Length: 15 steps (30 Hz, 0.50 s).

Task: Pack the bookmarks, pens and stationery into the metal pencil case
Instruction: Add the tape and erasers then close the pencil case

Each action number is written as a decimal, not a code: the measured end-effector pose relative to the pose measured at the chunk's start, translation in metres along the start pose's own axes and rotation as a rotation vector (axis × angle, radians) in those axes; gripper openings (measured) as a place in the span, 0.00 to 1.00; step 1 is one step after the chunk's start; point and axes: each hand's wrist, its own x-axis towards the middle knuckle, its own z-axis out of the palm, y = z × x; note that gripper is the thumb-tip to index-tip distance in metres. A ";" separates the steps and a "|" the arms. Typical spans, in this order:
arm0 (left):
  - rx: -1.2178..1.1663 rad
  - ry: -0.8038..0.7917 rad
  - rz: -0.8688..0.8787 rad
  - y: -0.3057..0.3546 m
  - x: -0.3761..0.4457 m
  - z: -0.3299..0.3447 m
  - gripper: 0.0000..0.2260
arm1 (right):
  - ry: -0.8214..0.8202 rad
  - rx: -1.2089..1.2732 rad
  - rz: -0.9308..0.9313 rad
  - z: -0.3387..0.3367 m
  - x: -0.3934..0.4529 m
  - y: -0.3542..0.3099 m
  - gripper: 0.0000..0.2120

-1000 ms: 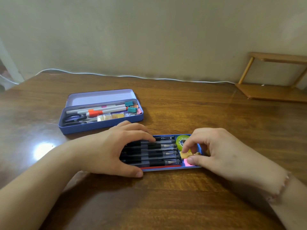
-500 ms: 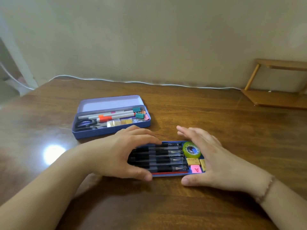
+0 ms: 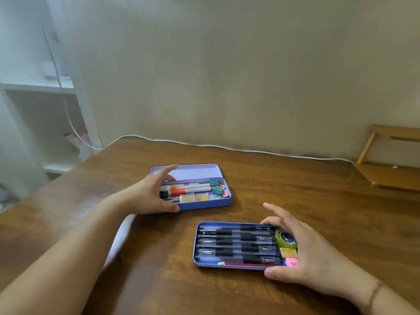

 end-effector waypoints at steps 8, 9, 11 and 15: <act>-0.143 0.019 0.094 0.019 -0.026 0.030 0.52 | 0.032 0.119 -0.011 -0.041 0.002 -0.004 0.51; -0.156 0.012 0.108 0.025 -0.031 0.035 0.53 | 0.043 0.123 -0.020 -0.045 0.000 -0.004 0.51; -0.188 -0.005 0.123 0.037 -0.040 0.045 0.56 | 0.053 0.126 -0.026 -0.049 -0.002 -0.004 0.51; -0.326 -0.097 0.149 0.052 -0.052 0.054 0.61 | 0.053 0.112 -0.023 -0.048 -0.008 0.000 0.51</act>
